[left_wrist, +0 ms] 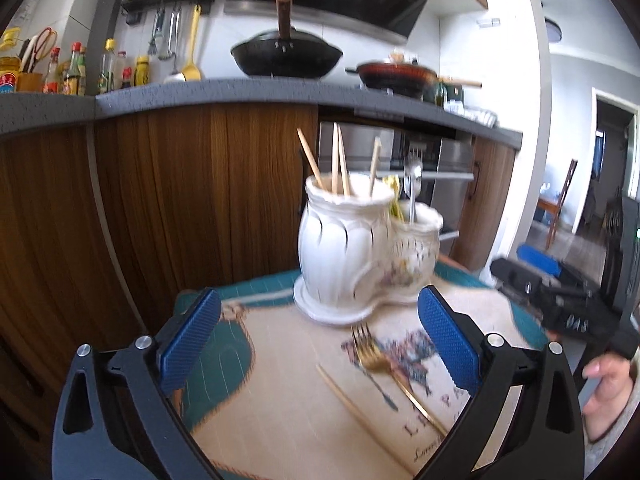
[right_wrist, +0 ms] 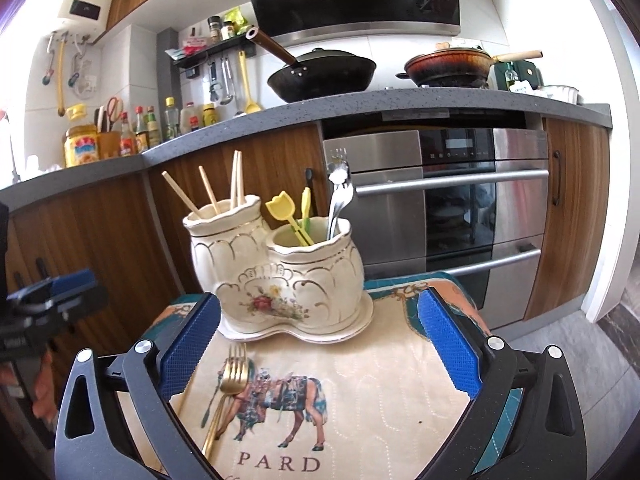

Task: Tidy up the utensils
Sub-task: 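Move both open tools back down over the last utensils on the placemat, then grasp the last chopstick with the left tool while the right tool grasps the gold fork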

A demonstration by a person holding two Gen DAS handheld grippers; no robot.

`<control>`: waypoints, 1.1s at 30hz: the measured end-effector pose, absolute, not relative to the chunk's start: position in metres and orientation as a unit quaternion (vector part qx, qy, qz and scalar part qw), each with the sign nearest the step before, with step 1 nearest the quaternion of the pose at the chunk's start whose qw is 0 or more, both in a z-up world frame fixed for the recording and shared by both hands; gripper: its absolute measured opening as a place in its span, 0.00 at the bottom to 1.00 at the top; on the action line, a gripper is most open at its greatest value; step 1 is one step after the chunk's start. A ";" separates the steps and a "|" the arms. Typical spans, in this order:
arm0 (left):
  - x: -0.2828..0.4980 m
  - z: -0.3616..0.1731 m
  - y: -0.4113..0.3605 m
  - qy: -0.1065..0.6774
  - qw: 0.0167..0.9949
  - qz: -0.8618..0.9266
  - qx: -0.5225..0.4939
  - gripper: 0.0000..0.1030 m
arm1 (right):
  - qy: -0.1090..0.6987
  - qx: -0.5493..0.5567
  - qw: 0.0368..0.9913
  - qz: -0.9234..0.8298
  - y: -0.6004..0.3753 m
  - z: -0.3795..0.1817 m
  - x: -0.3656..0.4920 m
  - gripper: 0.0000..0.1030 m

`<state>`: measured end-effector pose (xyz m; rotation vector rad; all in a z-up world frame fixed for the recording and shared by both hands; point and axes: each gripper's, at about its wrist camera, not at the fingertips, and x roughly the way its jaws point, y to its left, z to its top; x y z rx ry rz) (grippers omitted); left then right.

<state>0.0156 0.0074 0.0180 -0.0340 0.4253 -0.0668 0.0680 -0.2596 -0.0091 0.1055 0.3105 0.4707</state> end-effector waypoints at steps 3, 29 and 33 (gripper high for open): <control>0.018 0.005 0.004 0.238 0.971 -0.027 -0.013 0.94 | 0.155 0.047 0.960 0.229 -0.261 -0.010 0.070 0.95; 0.024 -0.057 -0.023 0.389 0.921 -0.036 -0.001 0.94 | 0.177 0.034 0.956 0.231 -0.259 -0.017 0.075 0.95; 0.027 -0.053 -0.038 0.385 0.922 -0.048 0.008 0.94 | 0.181 0.039 0.956 0.228 -0.261 -0.017 0.077 0.95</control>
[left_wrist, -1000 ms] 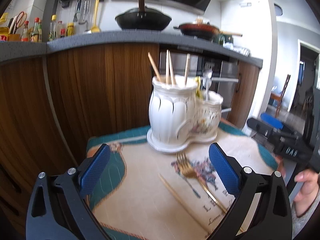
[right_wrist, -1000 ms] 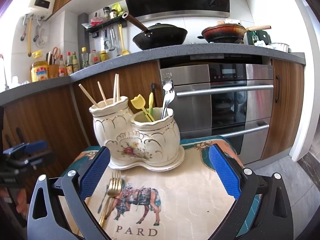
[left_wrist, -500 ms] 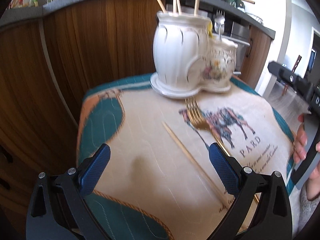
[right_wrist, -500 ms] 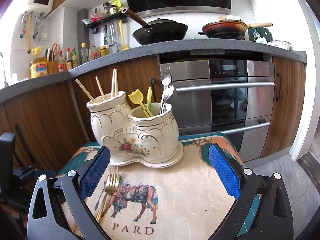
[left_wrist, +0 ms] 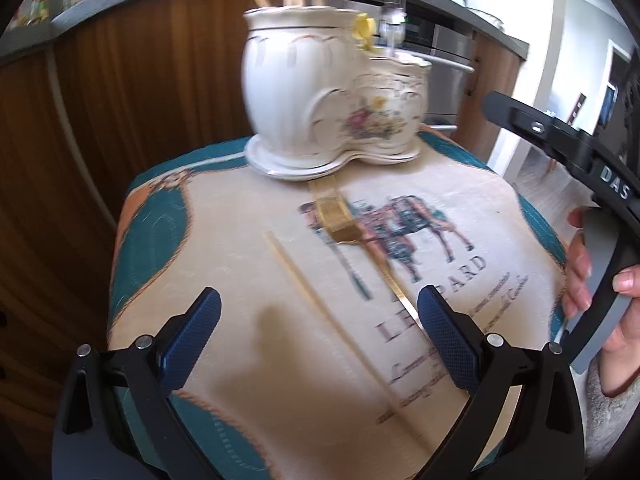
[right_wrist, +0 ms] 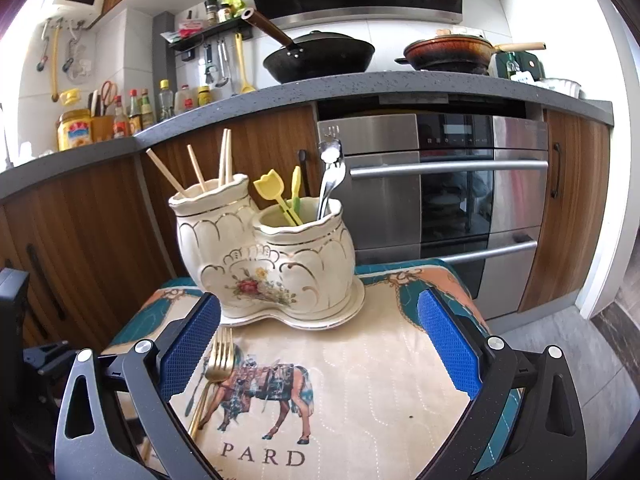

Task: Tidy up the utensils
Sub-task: 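Grasp the last chopstick with the left tool while the right tool grasps the gold fork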

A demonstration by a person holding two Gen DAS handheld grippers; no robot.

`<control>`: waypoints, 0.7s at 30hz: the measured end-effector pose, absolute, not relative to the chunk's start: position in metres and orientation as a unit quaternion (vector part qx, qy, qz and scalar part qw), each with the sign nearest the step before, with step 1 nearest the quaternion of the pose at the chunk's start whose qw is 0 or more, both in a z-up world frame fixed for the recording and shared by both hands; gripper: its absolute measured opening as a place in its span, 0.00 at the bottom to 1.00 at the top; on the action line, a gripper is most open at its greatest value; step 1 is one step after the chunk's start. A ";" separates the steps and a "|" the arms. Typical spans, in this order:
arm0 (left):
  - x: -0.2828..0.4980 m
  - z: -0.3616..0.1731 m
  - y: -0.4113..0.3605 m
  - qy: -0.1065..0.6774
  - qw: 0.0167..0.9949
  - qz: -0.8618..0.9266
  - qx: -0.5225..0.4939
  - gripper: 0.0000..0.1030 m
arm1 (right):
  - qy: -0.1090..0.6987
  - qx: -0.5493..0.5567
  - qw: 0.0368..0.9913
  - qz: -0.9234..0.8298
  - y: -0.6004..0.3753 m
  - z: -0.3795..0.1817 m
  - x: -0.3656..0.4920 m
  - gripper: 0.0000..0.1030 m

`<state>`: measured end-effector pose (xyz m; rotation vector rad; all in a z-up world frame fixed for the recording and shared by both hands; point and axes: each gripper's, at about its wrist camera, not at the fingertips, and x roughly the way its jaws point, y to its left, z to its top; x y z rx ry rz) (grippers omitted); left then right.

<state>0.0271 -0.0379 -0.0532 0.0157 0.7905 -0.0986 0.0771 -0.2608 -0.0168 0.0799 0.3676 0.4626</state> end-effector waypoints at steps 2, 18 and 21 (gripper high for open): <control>0.029 -0.053 -0.046 0.385 0.921 -0.045 0.028 0.94 | 0.183 0.044 0.955 0.228 -0.263 -0.017 0.077 0.95; 0.039 -0.070 -0.025 0.431 0.902 -0.024 0.026 0.17 | 0.187 0.044 0.952 0.239 -0.264 -0.016 0.077 0.95; 0.037 -0.069 -0.018 0.430 0.902 -0.033 0.022 0.13 | 0.201 0.039 0.946 0.251 -0.259 -0.017 0.077 0.95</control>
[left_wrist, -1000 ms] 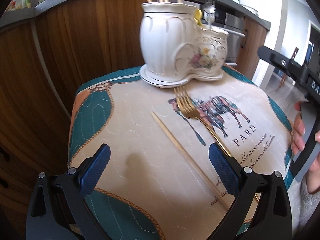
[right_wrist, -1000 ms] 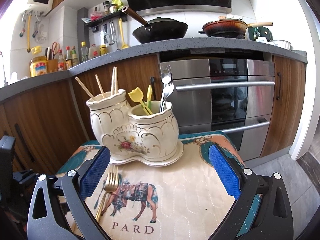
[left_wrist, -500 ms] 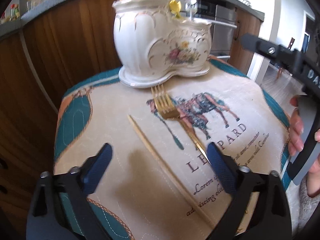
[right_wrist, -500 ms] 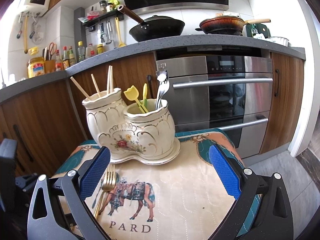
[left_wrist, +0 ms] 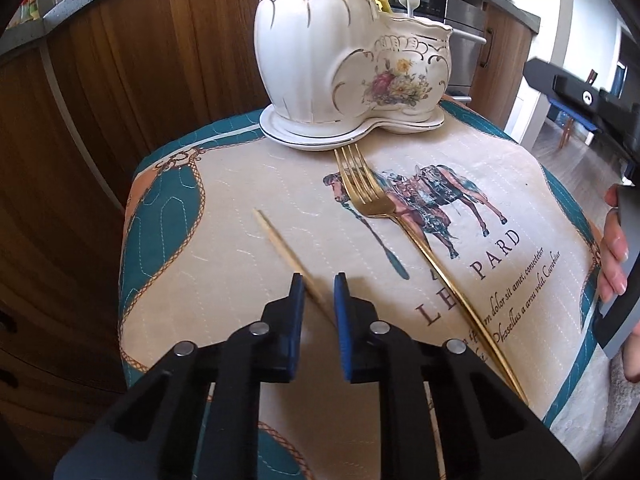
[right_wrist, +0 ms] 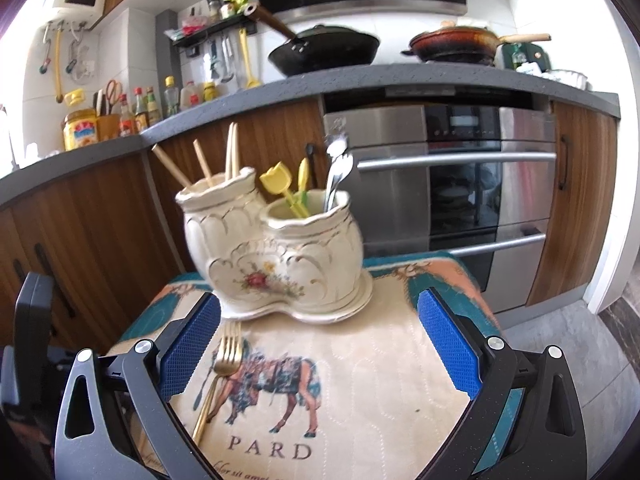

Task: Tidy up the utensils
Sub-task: 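Grasp the last chopstick with the left tool while the right tool grasps the gold fork, then lift the chopstick with the left tool while the right tool lifts the gold fork toward the holder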

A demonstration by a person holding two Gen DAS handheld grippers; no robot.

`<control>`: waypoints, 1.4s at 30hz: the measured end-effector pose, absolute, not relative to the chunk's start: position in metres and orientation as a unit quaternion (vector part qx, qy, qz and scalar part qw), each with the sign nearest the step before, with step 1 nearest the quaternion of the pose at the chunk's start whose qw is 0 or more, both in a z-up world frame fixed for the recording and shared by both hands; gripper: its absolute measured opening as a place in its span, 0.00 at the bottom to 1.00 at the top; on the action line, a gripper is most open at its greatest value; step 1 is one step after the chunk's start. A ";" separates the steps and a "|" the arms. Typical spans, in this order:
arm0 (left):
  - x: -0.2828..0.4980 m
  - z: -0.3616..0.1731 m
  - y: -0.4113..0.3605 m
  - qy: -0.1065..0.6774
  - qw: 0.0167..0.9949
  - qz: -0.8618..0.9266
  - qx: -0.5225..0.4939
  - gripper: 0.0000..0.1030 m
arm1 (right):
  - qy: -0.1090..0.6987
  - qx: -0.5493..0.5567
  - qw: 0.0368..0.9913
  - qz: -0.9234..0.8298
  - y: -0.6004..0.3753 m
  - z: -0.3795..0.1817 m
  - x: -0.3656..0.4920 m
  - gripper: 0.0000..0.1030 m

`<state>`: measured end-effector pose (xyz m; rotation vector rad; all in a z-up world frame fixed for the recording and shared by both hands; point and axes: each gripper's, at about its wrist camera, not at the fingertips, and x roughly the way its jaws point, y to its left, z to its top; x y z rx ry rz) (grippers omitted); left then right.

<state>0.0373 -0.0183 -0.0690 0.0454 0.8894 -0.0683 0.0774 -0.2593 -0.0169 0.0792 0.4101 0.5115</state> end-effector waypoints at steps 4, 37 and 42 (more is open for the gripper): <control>0.038 -0.068 -0.010 0.428 0.903 -0.033 0.015 0.06 | 0.244 0.010 0.929 0.277 -0.240 -0.024 0.075 0.95; 0.024 -0.056 0.023 0.347 0.927 -0.106 -0.091 0.05 | 0.381 -0.109 0.856 0.331 -0.147 -0.075 0.068 0.11; 0.023 -0.056 0.023 0.346 0.927 -0.110 -0.091 0.05 | 0.379 -0.083 0.855 0.344 -0.162 -0.071 0.065 0.06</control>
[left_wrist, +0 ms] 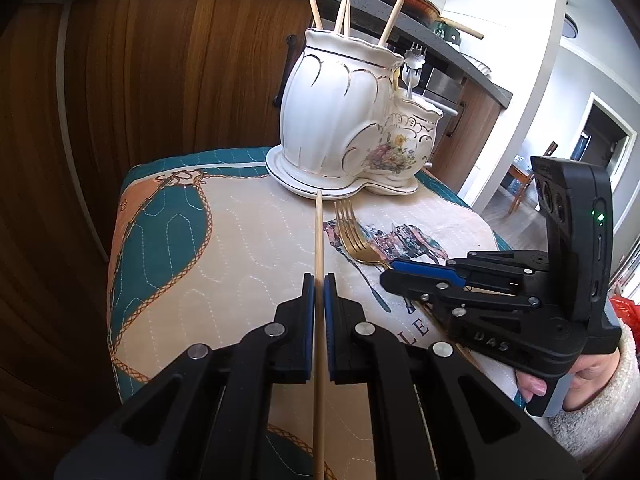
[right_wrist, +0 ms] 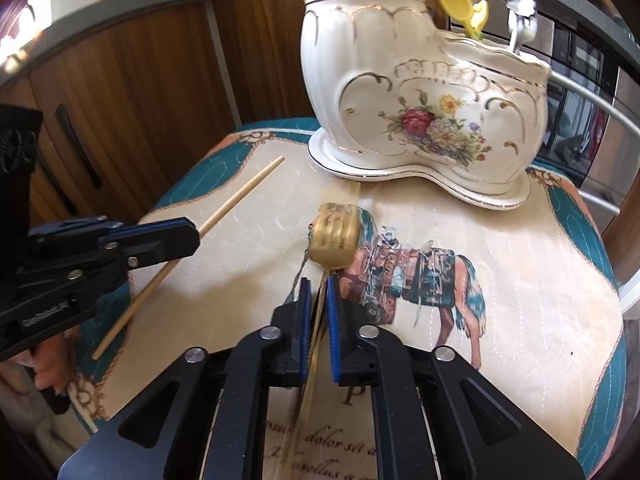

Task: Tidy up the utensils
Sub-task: 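Lift the chopstick with the left tool while the right tool lifts the gold fork toward the holder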

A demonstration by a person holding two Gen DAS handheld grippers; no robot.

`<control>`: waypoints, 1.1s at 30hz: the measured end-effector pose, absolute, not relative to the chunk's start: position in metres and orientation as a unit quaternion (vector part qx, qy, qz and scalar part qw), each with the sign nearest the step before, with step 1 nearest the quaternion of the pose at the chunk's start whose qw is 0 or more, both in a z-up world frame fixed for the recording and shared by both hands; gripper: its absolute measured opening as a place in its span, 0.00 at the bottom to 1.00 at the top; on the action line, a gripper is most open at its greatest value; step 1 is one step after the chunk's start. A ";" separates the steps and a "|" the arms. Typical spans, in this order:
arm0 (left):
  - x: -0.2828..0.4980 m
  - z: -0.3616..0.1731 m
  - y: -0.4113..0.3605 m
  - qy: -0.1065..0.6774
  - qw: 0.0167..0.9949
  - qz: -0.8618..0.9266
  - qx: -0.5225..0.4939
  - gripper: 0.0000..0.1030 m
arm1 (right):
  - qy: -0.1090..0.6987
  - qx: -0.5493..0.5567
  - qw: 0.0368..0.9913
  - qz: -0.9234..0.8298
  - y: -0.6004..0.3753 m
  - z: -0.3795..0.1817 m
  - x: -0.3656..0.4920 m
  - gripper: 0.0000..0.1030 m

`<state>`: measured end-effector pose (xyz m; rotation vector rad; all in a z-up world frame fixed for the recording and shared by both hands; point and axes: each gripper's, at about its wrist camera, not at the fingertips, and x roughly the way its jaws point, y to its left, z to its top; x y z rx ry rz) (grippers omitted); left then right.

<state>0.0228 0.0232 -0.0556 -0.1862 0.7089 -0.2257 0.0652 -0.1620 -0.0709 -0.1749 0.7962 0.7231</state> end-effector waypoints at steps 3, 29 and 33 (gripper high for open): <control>0.022 -0.055 0.023 0.341 0.928 -0.116 -0.092 0.05 | 0.360 -0.070 0.865 0.342 -0.176 -0.062 0.061 0.06; 0.011 -0.005 0.042 0.253 0.946 -0.153 -0.136 0.05 | 0.128 0.015 0.930 0.344 -0.226 0.022 0.027 0.06; 0.017 0.025 0.046 0.203 0.960 -0.145 -0.125 0.05 | 0.104 0.021 0.938 0.330 -0.228 0.047 0.036 0.06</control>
